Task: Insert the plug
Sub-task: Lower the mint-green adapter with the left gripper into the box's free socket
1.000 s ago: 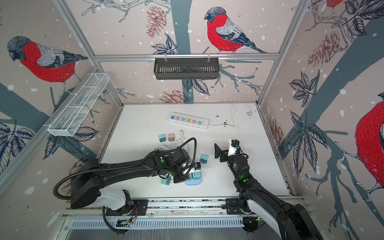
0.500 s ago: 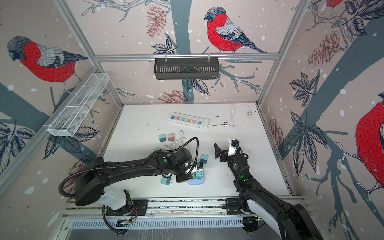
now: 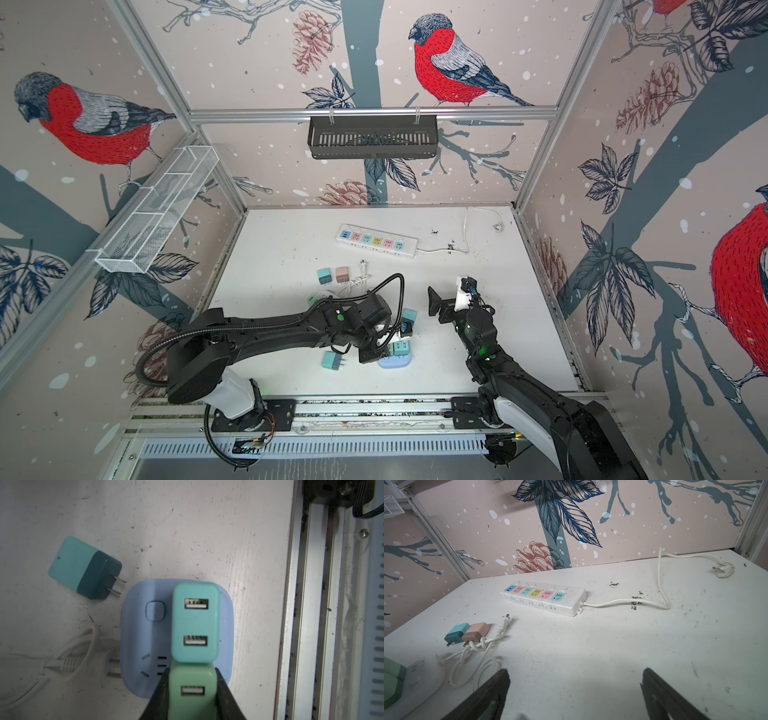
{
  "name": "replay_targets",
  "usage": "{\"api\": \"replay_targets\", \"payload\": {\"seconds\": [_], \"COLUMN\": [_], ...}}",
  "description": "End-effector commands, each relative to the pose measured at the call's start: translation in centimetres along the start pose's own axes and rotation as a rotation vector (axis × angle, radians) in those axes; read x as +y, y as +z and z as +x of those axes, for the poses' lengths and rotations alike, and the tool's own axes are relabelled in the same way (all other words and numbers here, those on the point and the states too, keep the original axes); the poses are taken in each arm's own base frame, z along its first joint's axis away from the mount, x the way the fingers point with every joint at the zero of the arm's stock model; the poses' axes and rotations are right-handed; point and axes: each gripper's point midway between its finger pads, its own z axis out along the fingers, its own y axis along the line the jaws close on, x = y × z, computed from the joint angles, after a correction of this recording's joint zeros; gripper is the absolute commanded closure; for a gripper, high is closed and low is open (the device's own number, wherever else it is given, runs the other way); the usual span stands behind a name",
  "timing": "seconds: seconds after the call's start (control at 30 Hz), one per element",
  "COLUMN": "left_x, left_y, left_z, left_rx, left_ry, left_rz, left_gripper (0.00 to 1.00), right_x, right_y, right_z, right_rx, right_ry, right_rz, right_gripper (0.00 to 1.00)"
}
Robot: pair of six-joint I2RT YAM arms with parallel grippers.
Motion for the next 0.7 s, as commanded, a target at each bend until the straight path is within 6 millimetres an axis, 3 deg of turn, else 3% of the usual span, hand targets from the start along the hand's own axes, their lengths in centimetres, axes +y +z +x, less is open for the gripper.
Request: {"api": "replay_targets", "payload": {"seconds": [0.0, 0.1, 0.2, 0.37, 0.47, 0.67], "left_x": [-0.9, -2.0, -3.2, -4.7, -4.8, -4.8], "left_y": [1.0, 1.3, 1.1, 2.1, 3.4, 5.0], "left_z": [3.6, 3.4, 1.1, -0.1, -0.2, -3.5], "left_rx": [0.153, 0.15, 0.095, 0.086, 0.117, 0.034], "left_ry": [0.011, 0.04, 0.107, 0.156, 0.16, 0.231], "left_rz": [0.021, 0.059, 0.081, 0.138, 0.158, 0.19], "left_gripper": [1.0, 1.0, 1.0, 1.0, 1.0, 1.0], "right_x": [0.2, 0.0, -0.2, -1.4, -2.7, -6.1], "right_y": [0.2, 0.1, 0.1, -0.1, -0.5, -1.8], "right_z": [-0.9, -0.8, -1.0, -1.1, -1.3, -1.8], "right_rx": [-0.029, -0.027, -0.032, -0.046, -0.064, -0.122], "right_ry": [-0.003, -0.003, 0.003, 0.034, 0.066, 0.168], "right_rz": [-0.002, 0.003, 0.011, 0.061, 0.122, 0.265], "right_gripper": [0.0, 0.0, 0.0, 0.01, 0.0, 0.0]}}
